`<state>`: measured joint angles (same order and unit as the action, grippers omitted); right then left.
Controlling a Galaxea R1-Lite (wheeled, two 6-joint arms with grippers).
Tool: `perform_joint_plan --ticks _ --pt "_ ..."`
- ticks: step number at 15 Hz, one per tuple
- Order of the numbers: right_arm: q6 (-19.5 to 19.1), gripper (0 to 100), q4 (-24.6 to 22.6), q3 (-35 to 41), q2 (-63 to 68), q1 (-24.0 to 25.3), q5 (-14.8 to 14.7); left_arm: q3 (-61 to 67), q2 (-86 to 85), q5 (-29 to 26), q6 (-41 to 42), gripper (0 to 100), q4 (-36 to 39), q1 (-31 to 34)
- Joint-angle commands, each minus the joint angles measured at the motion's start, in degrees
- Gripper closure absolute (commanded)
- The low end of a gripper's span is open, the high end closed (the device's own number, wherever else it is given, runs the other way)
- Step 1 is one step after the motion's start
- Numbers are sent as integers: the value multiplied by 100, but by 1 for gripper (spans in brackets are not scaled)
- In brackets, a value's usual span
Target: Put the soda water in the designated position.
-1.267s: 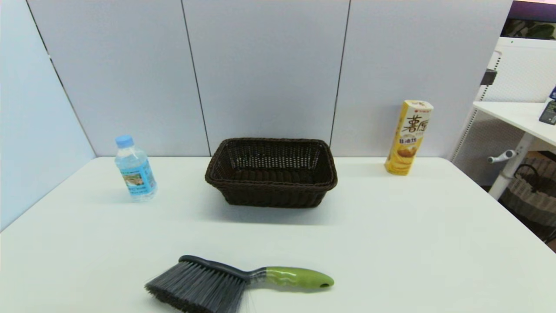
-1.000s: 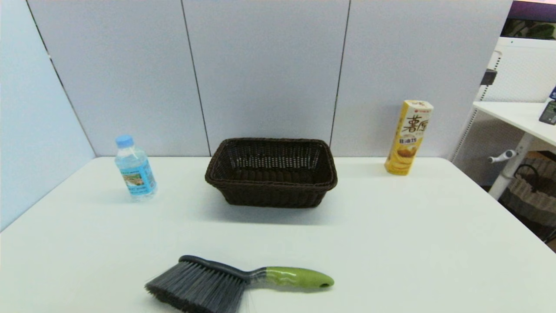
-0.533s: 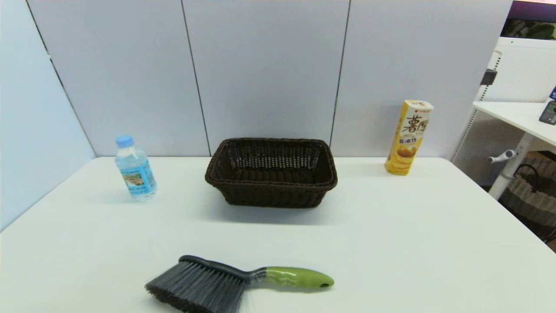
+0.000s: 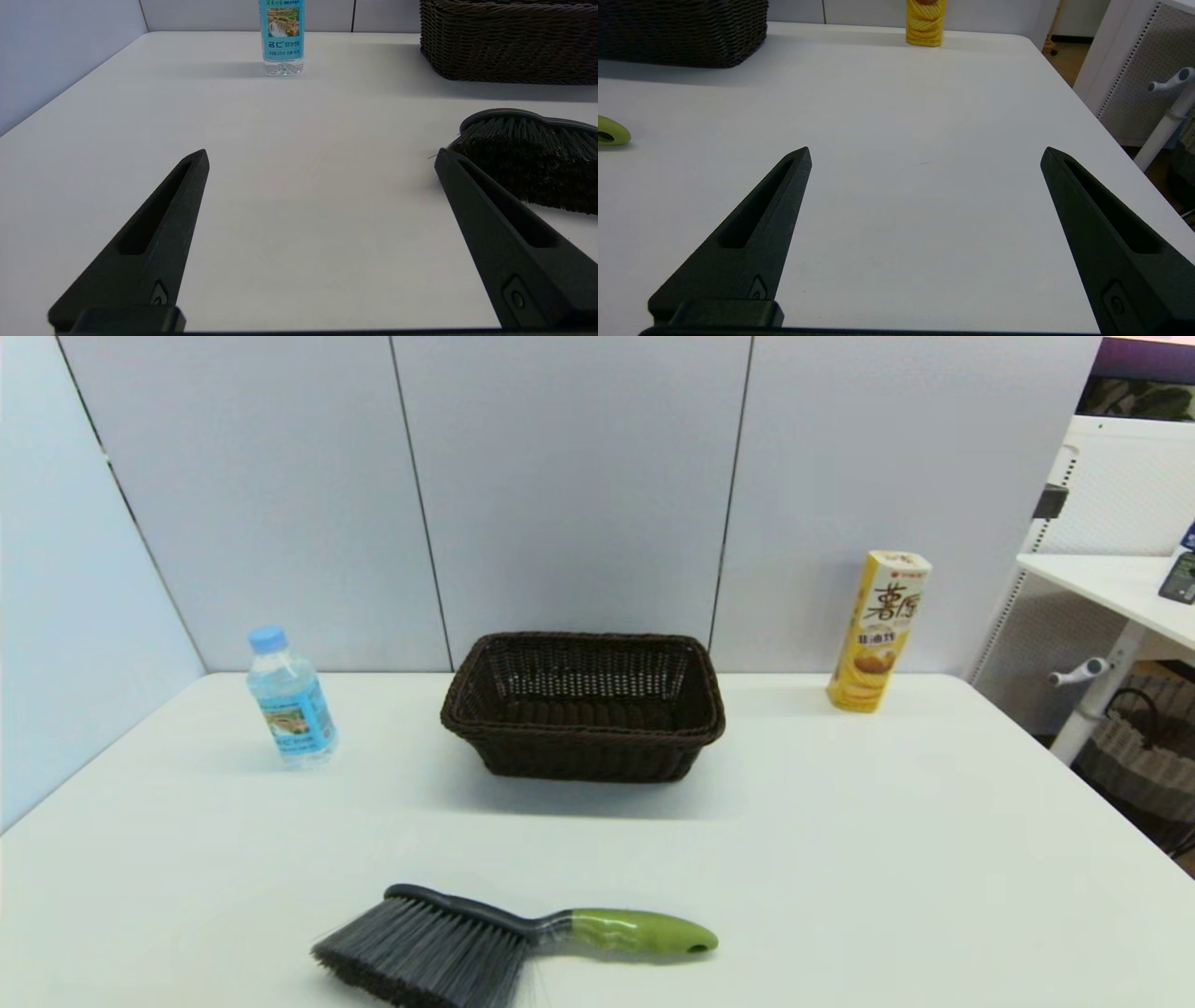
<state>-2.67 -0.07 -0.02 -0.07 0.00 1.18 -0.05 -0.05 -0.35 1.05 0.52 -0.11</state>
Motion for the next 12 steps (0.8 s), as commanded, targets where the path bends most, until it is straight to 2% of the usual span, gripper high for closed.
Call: perform_joint_plan --ticks 1,2,4,6,8,12 --pt "-5 0 -1 2 7 0 5 -4 198 0 -35 0 0 -15" --pt "-5 0 -1 2 7 0 5 -21 304 27 -8 0 18 -7" --pt "-5 0 -1 2 7 0 -4 -927 1402 53 18 0 -17 -59" --pt "-5 0 -1 2 7 0 5 -2166 2422 106 -70 0 -184 -121" --pt "-5 0 -1 2 7 0 5 -3678 3828 519 -158 0 -369 -156" --pt "-5 0 -1 2 7 0 5 -5119 5946 642 -272 0 387 -42"
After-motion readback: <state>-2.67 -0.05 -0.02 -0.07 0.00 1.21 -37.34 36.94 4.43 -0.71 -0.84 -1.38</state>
